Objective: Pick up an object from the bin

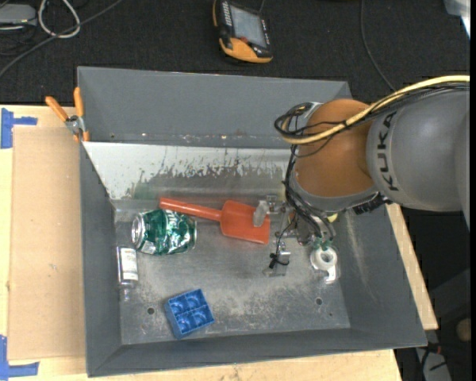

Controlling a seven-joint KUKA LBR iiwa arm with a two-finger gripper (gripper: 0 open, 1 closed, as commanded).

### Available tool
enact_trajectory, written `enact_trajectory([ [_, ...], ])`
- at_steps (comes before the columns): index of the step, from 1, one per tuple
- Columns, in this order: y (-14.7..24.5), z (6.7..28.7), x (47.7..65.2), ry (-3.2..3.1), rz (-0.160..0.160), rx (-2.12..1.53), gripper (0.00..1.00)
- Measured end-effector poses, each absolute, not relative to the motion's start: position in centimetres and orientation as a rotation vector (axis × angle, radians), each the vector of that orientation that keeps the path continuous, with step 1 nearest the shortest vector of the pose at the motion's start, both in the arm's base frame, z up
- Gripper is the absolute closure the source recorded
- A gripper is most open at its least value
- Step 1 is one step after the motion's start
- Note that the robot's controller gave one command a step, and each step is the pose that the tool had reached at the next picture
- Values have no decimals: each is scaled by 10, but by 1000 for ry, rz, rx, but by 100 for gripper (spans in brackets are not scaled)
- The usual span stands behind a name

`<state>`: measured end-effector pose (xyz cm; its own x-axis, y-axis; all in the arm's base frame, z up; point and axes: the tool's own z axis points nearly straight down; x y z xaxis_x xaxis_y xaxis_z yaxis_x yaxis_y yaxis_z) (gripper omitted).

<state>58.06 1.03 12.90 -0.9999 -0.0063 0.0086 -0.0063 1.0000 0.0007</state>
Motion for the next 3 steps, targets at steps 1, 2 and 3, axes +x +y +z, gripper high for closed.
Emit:
enact_trajectory([
  [1,10,133,583,-3140,-1,9,0],
  [2,25,68,618,-3098,0,-493,0],
  [3,41,138,620,-3127,-2,-325,0],
])
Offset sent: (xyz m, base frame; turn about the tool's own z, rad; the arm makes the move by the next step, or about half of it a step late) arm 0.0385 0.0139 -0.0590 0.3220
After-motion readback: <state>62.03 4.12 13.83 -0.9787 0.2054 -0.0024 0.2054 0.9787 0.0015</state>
